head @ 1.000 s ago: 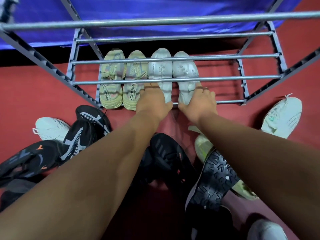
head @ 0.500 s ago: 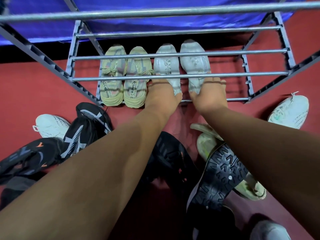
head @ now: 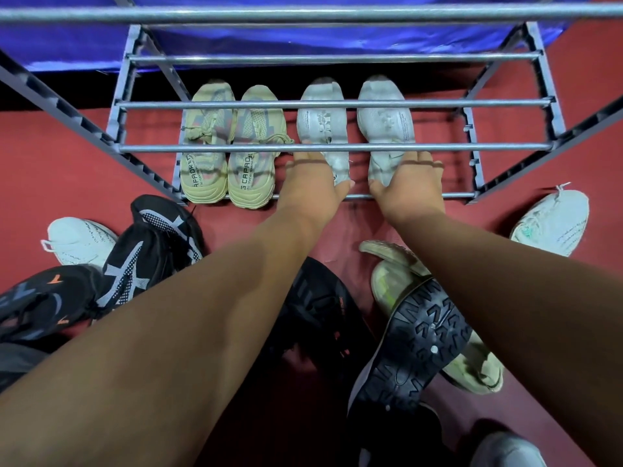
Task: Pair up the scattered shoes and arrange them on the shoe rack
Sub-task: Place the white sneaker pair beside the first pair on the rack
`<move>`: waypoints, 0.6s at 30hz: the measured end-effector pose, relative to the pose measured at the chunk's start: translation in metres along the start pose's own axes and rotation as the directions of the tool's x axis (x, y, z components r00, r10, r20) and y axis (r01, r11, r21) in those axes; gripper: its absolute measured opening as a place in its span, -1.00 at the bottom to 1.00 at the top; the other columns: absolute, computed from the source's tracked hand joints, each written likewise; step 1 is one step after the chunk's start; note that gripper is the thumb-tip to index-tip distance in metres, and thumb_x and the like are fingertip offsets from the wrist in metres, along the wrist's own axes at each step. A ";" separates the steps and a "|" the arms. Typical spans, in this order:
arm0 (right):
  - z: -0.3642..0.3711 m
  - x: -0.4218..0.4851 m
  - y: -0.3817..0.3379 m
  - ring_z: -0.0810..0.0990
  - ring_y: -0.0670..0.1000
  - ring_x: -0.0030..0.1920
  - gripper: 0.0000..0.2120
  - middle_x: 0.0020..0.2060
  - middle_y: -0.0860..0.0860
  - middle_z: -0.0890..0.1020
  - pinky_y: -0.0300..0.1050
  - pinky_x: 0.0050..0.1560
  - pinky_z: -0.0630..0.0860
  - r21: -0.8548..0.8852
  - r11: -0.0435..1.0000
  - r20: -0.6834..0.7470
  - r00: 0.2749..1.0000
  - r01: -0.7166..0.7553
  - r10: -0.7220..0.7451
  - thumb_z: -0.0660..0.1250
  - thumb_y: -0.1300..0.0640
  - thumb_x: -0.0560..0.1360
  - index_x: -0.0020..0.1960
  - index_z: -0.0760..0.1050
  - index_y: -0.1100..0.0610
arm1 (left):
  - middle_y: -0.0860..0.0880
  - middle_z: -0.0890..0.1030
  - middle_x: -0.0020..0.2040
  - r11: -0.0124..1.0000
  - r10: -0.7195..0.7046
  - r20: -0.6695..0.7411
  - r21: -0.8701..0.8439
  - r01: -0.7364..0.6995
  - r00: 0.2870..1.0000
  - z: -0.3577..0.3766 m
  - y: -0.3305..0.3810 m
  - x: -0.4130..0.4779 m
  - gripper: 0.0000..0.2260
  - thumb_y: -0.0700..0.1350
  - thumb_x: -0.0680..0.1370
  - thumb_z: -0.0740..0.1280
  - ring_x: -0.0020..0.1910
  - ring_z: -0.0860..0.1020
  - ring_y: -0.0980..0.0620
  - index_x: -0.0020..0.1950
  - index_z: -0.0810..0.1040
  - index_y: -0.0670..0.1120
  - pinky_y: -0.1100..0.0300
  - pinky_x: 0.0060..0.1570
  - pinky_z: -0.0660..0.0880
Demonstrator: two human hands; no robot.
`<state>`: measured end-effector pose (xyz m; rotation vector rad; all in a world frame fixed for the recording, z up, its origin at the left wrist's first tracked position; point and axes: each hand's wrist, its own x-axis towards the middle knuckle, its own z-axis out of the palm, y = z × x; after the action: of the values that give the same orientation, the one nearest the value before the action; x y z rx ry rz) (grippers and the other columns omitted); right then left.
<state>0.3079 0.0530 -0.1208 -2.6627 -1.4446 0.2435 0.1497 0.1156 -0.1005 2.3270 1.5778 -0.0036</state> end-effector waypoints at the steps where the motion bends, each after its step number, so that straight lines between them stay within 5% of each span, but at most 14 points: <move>1: 0.000 -0.001 0.000 0.43 0.29 0.28 -0.31 0.25 0.27 0.49 0.10 0.34 0.30 -0.002 1.000 -0.003 1.000 0.005 -0.005 0.35 -0.22 0.50 0.35 0.40 0.32 | -0.35 0.39 0.38 1.000 0.002 -0.007 -0.008 -0.003 1.000 0.000 0.000 0.000 -0.27 0.26 0.58 0.34 0.25 0.50 -0.27 0.44 0.35 -0.33 -0.02 0.20 0.49; 6: -0.001 -0.007 0.000 0.46 0.27 0.21 -0.34 0.20 0.23 0.53 0.10 0.23 0.35 -0.018 1.000 -0.012 1.000 0.024 -0.024 0.33 -0.26 0.50 0.31 0.44 0.28 | -0.32 0.34 0.43 0.999 -0.029 0.005 -0.044 0.029 1.000 0.002 -0.002 -0.002 -0.18 0.30 0.53 0.38 0.26 0.51 -0.25 0.49 0.28 -0.31 -0.02 0.21 0.53; 18: -0.004 -0.008 -0.007 0.43 0.29 0.28 -0.23 0.31 0.27 0.47 0.07 0.33 0.35 0.119 0.992 0.052 0.998 -0.043 0.037 0.41 -0.26 0.48 0.41 0.33 0.30 | -0.31 0.34 0.44 0.998 -0.046 -0.060 0.036 0.048 0.997 0.007 -0.011 -0.005 -0.21 0.24 0.55 0.37 0.31 0.44 -0.26 0.51 0.26 -0.33 -0.01 0.32 0.41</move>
<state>0.2983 0.0501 -0.1153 -2.6081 -1.3456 0.3897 0.1392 0.1130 -0.1091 2.3376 1.6750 0.0255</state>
